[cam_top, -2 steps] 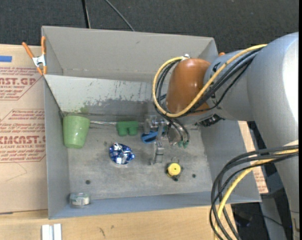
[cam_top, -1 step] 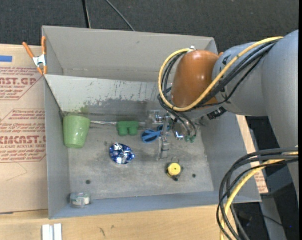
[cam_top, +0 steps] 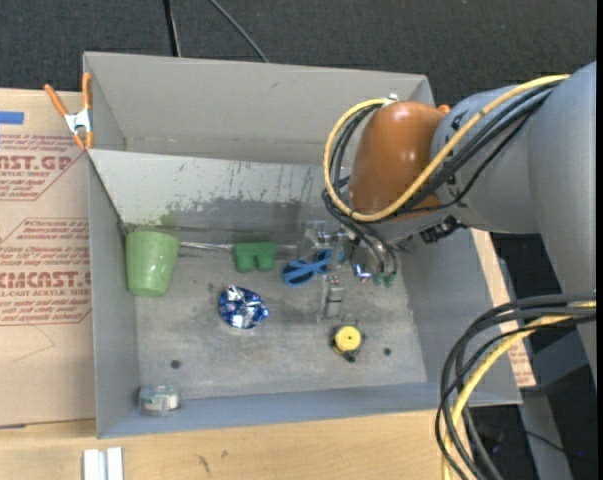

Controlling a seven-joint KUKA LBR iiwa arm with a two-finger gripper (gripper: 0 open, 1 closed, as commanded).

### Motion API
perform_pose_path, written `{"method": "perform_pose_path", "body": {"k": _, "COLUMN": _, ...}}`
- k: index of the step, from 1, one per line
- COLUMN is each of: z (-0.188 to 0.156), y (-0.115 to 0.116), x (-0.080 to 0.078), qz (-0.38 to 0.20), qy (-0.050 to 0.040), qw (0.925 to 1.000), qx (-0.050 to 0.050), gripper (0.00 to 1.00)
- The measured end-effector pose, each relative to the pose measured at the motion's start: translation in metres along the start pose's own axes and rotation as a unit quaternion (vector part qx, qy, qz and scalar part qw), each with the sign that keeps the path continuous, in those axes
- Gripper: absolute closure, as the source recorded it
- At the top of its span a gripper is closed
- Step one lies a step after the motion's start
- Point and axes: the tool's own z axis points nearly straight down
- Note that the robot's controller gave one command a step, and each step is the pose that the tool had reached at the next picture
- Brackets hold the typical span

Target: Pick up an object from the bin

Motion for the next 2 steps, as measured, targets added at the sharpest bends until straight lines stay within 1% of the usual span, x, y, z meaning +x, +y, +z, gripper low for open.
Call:
{"method": "perform_pose_path", "body": {"k": 1, "z": 0.0312, "y": 0.0031, "x": -0.0029, "qz": -0.067, "qy": 0.0, "qw": 0.9978, "qx": 0.0, "gripper": 0.0}}
{"method": "perform_pose_path", "body": {"k": 2, "z": 0.0311, "y": 0.004, "x": -0.0034, "qz": -0.067, "qy": -0.0005, "qw": 0.9977, "qx": 0.0, "gripper": 0.0}}
